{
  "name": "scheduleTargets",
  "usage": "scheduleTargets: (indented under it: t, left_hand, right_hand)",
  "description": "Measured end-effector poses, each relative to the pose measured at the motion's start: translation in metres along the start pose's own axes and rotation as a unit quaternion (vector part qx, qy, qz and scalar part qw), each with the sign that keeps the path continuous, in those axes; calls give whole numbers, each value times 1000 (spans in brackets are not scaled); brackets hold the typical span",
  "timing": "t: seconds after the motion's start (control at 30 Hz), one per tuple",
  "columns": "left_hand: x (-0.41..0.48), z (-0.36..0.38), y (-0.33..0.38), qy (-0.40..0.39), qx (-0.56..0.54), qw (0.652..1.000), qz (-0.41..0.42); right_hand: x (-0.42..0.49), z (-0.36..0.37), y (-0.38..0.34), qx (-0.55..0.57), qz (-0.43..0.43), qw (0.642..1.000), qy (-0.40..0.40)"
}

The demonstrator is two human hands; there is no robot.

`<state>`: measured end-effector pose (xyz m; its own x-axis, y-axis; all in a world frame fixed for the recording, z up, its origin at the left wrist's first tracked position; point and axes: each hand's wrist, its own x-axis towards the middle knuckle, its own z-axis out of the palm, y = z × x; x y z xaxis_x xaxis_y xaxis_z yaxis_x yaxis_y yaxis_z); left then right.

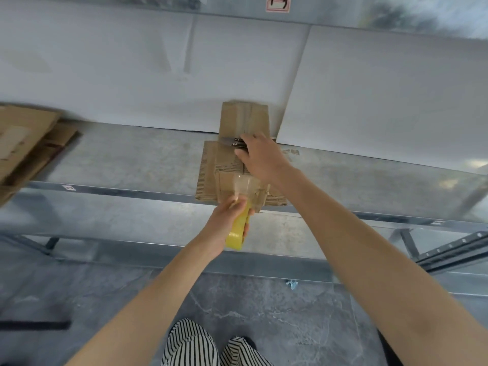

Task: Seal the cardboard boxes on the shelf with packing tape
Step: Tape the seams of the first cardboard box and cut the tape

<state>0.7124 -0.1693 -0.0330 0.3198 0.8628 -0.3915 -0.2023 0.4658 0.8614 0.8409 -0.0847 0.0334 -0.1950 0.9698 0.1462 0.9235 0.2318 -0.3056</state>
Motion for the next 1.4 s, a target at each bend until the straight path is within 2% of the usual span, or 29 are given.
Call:
scheduleTargets:
  t: [0.17,0.27,0.47,0.7,0.83,1.1,1.4]
  left_hand:
    - [10,3,-5,42,12,999,-1]
    - [15,6,-3,60,36,997,22]
    - [13,9,-6,79,35,996,25]
    - [9,14,-1,85,43,995,16]
    - [7,16,-1,92,35,995,17]
    - [0,15,1,98,36,994,30]
    - [-5,13,1,106,32,993,32]
  right_hand:
    - [-1,-4,0,8,11,1000,-14]
    - [-3,-11,0,58,20,998,-27]
    - [-30,-18,5,134,19,991,20]
    - [-74,-18,14,237,70,967,68]
    - [-98,-12,23,274,97,956,50]
    - [-114,9,36,187,127,971,-70]
    - [-105,15,27,161,137,973,-96]
